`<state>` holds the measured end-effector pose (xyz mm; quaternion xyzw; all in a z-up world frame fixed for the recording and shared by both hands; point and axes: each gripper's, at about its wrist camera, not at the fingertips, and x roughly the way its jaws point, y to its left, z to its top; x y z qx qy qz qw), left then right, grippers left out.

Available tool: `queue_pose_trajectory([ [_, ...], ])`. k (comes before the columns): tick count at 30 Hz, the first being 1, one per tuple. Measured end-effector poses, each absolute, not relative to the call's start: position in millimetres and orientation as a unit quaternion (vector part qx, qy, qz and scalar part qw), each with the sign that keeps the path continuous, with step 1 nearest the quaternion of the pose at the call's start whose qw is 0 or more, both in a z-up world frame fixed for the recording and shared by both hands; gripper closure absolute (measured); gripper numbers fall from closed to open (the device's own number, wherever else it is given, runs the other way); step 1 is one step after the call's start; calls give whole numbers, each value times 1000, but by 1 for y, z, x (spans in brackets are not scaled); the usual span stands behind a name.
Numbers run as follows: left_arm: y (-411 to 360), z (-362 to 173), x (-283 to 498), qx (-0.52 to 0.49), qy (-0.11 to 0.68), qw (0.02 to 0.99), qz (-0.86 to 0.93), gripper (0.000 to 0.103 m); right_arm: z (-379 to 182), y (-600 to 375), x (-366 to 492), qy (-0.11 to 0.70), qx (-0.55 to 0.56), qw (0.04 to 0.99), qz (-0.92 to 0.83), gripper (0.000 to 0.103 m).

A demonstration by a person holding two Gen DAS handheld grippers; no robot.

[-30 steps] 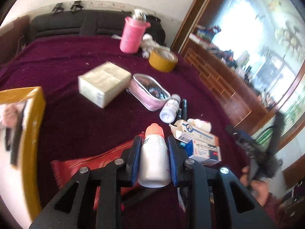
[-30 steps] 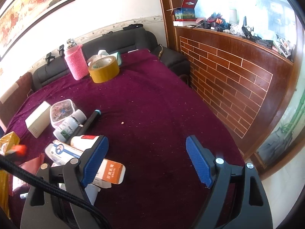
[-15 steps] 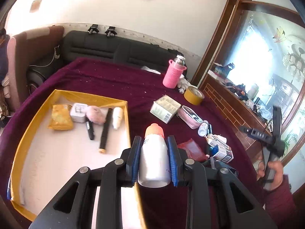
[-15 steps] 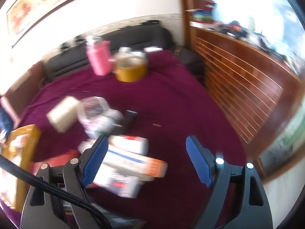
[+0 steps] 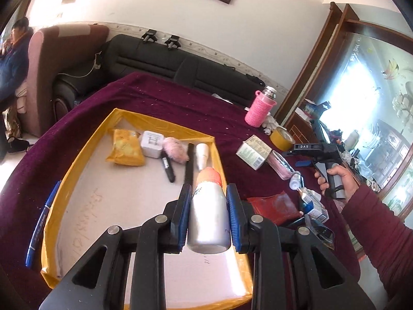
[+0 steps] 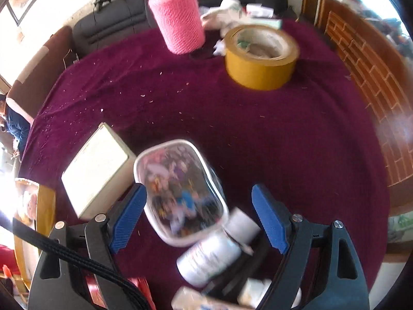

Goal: Organize objects
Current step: 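Carry the white bottle toward the tray with the left gripper while the right grasps the clear pouch, then lower the white bottle and clear pouch into the tray and open both grippers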

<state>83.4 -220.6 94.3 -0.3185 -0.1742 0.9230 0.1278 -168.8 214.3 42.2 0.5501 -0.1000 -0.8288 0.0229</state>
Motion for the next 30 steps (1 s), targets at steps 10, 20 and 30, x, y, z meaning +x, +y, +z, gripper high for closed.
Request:
queue_pose_trajectory([
  [10, -226, 72, 61, -344, -186, 121, 912, 80, 24, 177, -165, -76, 570, 69, -815, 37],
  [20, -240, 87, 84, -329, -188, 101, 920, 80, 71, 163, -103, -45, 502, 28, -863, 75],
  [30, -247, 81, 46, -412, -130, 65, 899, 80, 116, 79, -49, -92, 503, 171, -842, 75],
])
